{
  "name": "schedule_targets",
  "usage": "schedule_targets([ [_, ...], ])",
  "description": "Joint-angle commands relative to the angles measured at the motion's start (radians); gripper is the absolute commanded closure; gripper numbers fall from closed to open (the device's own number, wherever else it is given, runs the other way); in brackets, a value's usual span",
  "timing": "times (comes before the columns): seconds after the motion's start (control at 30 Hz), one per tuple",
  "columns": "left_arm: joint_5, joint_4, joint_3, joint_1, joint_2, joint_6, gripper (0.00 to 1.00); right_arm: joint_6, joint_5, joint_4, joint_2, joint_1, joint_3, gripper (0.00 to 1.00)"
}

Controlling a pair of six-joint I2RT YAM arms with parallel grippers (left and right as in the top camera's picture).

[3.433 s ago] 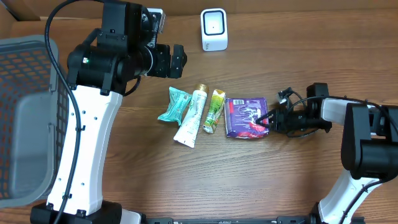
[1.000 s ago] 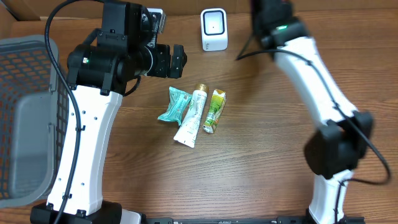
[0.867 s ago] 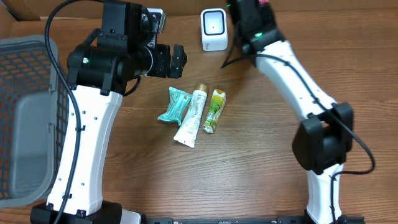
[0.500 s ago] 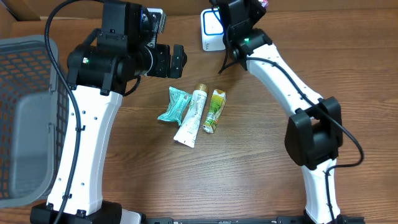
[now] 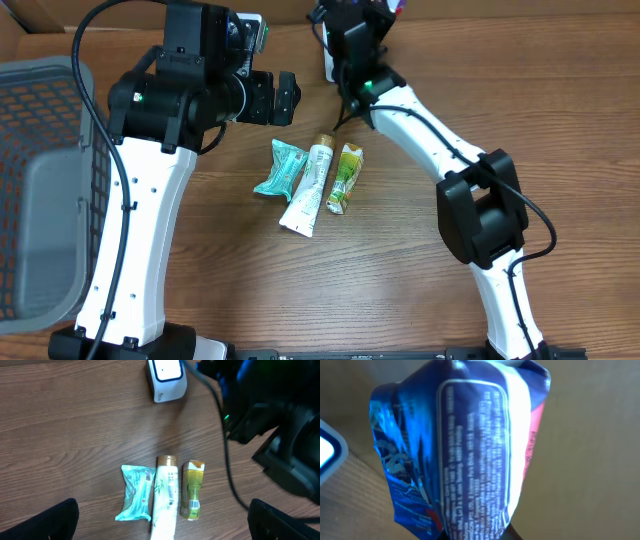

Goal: Scan the item barcode
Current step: 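Carry the purple pack with the right gripper up to the scanner, then hold the purple pack barcode in front of the scanner, right gripper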

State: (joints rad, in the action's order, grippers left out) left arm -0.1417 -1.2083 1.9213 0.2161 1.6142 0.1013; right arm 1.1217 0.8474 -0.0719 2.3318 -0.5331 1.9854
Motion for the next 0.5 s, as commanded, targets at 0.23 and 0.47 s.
schedule_targets([
  [0.23, -0.008, 0.001, 0.003, 0.001, 0.004, -0.011, 0.00, 0.208, -0.026, -0.082, -0.014, -0.012, -0.109, 0.96],
  [0.47, -0.008, 0.001, 0.003, 0.001, 0.004, -0.011, 0.00, 0.298, -0.042, -0.250, -0.014, -0.012, -0.194, 0.96],
])
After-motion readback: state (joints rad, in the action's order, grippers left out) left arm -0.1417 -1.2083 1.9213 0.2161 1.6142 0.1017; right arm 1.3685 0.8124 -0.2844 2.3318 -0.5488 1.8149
